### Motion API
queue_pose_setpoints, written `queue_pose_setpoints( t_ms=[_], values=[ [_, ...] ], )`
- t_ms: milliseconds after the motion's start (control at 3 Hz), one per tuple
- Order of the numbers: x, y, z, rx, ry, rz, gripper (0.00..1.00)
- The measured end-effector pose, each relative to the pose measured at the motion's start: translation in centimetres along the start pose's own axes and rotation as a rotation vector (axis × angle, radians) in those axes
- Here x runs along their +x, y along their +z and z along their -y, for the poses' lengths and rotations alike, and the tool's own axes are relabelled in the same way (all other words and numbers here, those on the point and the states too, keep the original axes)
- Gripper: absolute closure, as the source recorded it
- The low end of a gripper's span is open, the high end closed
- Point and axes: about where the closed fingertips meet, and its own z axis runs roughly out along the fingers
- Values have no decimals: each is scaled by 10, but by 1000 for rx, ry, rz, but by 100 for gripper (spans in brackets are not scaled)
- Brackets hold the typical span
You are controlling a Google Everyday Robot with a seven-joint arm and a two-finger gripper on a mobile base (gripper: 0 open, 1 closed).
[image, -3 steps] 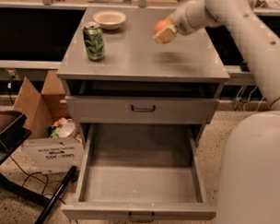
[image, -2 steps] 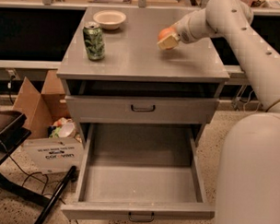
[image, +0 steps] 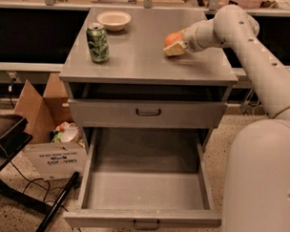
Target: Pick orange from middle drawer and place on counter
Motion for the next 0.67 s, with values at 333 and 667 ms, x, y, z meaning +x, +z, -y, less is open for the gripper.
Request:
queue_pose_setpoints(
  t_ms=[333, 667],
  values=[
    [0, 0, 0, 0, 0, 0, 54],
    [0, 0, 0, 0, 0, 0, 31]
  ],
)
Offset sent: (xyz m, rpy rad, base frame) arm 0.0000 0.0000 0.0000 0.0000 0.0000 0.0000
